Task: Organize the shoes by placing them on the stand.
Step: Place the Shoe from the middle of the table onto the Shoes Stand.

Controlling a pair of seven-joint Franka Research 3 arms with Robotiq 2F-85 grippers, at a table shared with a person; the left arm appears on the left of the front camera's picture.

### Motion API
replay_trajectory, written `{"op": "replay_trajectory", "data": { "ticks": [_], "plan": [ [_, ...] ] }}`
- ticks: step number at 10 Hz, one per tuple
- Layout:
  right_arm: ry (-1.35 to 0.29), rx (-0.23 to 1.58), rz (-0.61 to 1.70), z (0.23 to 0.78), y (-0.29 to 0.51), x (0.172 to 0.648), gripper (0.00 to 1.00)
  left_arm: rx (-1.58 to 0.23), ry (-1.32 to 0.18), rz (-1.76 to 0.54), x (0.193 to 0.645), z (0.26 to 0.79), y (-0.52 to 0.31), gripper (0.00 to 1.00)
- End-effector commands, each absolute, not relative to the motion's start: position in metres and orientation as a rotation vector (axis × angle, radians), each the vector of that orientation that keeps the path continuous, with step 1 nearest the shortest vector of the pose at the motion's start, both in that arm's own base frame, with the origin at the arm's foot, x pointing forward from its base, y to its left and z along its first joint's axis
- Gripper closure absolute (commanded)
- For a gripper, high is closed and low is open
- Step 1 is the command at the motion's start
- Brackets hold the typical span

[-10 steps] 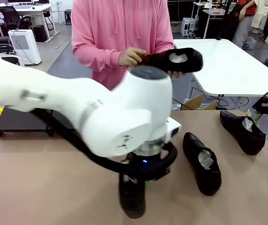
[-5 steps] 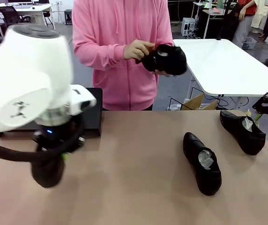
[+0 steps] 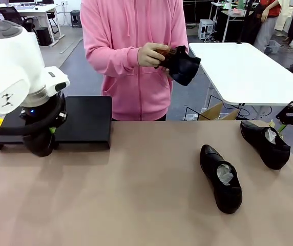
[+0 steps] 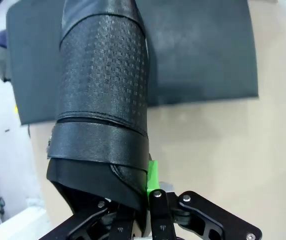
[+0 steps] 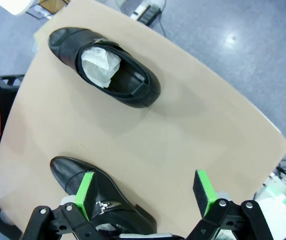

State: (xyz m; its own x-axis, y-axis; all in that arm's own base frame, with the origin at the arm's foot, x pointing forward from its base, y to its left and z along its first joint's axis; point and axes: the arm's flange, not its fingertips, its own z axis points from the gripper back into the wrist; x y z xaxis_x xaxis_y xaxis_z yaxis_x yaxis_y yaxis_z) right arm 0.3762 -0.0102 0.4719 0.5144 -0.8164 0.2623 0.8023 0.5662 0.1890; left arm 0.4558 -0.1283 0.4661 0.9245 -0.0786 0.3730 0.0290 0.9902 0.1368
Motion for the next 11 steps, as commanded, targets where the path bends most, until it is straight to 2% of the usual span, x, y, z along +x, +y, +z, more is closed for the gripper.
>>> {"op": "replay_trajectory", "data": {
  "ticks": [1,6,11],
  "plan": [
    [-0.351,0.054,-0.967,0.471,-0.011,0.379,0.00,0.141,-0.445,-0.032,0.492,0.463,-0.139,1.00],
    [-0.351,0.054,-0.967,0.471,-0.011,0.379,0.00,0.140,-0.482,0.001,0.541,0.441,-0.147,1.00],
    [-0.351,0.054,-0.967,0.471,-0.011,0.379,0.00,0.226,-0.506,-0.024,0.560,0.433,-0.149,1.00]
  ]
}}
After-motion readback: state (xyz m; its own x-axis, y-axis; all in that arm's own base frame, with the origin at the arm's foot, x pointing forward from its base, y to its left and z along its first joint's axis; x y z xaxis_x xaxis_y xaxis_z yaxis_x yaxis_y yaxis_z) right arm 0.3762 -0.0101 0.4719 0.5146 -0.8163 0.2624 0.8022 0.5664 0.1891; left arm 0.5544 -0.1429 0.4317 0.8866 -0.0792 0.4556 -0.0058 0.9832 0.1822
